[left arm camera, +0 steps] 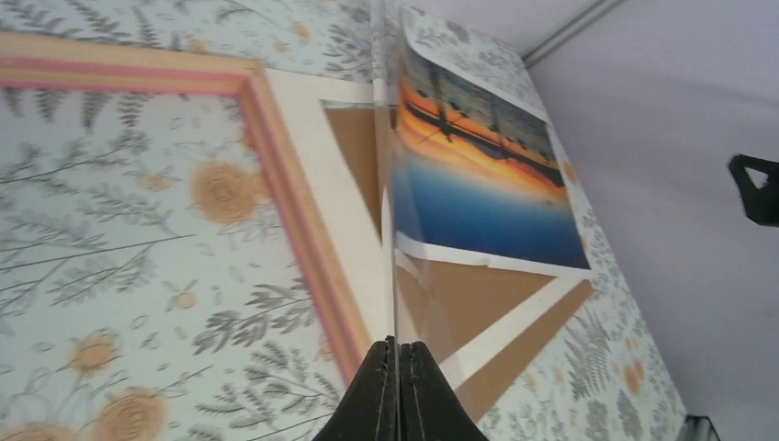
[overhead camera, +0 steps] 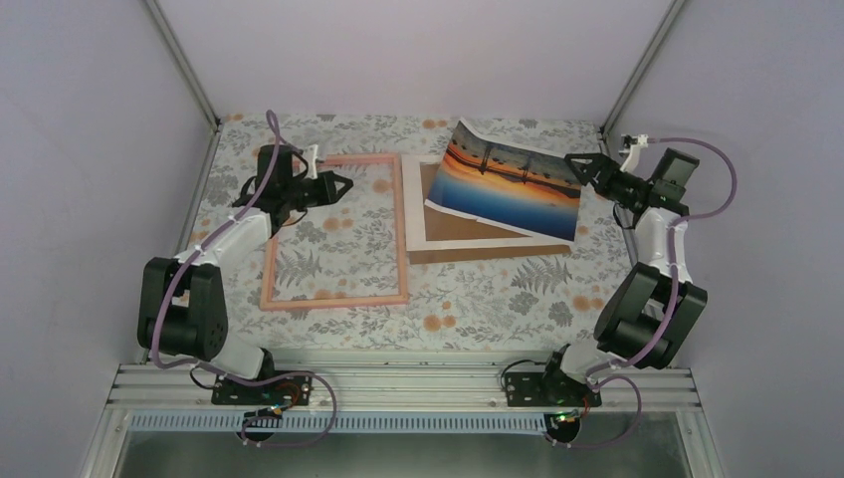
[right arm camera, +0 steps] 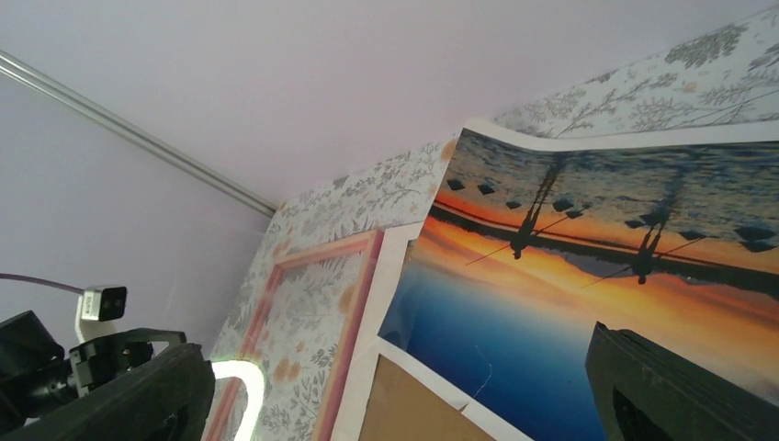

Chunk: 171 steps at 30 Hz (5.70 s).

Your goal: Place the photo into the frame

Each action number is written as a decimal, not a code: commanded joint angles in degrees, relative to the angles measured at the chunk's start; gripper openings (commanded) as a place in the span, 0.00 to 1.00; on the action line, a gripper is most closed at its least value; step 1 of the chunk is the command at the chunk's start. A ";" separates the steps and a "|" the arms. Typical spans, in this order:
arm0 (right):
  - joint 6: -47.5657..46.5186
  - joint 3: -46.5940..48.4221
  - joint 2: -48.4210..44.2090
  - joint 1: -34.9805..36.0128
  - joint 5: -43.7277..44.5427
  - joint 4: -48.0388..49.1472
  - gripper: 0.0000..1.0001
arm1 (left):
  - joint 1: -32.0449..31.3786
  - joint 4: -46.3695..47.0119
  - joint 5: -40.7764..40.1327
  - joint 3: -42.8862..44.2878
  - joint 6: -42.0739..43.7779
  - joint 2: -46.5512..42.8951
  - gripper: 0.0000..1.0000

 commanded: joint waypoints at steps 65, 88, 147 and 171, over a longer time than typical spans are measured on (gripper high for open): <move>-10.61 -8.50 26.92 47.15 4.98 7.86 0.44 | 14.64 -5.69 13.03 -3.46 15.17 17.80 0.34; -13.43 -6.27 13.93 46.98 5.58 3.93 0.53 | 19.60 -9.53 10.62 -2.02 20.66 16.83 0.02; -13.27 -9.59 12.54 45.40 6.62 4.83 0.53 | 19.82 -24.71 -3.63 9.32 33.84 17.65 0.02; -12.91 -10.24 12.29 45.36 6.84 5.52 0.53 | 20.79 -26.37 -4.99 9.67 35.37 16.96 0.02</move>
